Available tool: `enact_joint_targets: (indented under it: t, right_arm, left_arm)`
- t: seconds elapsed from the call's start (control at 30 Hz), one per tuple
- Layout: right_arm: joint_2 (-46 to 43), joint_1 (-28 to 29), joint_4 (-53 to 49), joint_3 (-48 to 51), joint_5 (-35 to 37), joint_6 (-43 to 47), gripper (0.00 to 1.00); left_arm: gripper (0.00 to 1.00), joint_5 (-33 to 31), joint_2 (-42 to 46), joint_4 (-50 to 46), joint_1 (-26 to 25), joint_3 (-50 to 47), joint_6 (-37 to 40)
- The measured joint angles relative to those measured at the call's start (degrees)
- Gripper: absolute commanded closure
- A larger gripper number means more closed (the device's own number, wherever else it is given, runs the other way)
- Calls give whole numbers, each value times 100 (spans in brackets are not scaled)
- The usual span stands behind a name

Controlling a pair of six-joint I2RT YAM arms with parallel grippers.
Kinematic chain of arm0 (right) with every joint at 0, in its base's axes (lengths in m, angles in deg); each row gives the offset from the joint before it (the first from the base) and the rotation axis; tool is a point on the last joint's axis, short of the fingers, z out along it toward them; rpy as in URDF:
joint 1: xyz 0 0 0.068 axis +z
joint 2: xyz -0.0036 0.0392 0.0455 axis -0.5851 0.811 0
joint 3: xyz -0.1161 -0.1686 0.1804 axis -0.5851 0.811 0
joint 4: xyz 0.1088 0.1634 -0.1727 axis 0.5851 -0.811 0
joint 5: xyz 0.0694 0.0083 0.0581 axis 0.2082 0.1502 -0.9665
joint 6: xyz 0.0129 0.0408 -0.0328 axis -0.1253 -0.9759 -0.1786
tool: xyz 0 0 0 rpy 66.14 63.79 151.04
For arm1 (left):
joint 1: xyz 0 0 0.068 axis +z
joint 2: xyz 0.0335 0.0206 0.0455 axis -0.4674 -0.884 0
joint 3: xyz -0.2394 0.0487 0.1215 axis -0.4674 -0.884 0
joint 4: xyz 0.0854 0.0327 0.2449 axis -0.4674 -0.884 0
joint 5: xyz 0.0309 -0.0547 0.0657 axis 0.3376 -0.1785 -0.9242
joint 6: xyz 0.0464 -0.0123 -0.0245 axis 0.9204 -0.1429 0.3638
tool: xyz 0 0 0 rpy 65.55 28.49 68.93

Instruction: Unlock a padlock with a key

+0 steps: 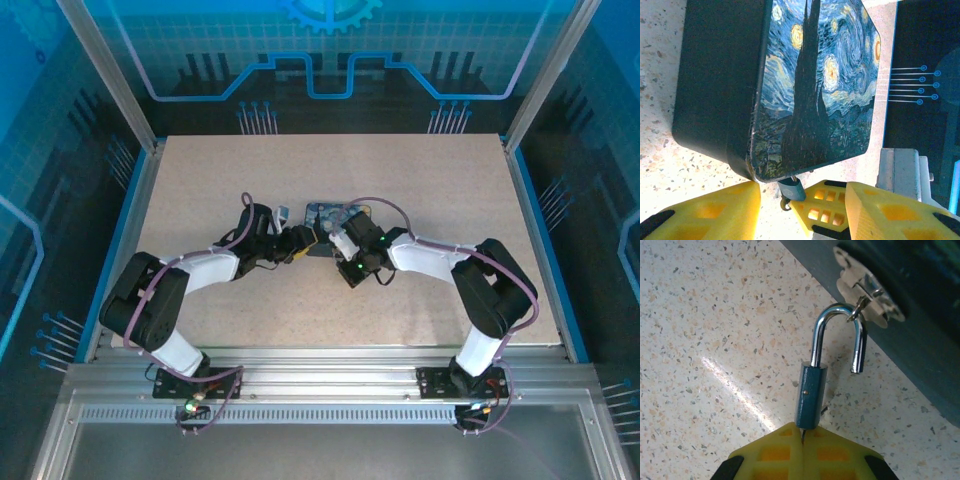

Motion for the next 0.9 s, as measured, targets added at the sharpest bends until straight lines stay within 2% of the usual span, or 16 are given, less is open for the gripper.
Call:
enact_joint_targets:
  t: [0.23, 0.47, 0.9]
  right_arm:
    - [0, 4, -192, -79, 181, 402, 100]
    - [0, 39, -398, -291, 240, 745, 100]
    - [0, 120, -640, -448, 402, 1381, 100]
  left_arm:
    - [47, 0, 131, -81, 0, -7, 28]
    - [39, 7, 468, -212, 11, -164, 125]
    - [35, 105, 1473, -1438, -15, -575, 621]
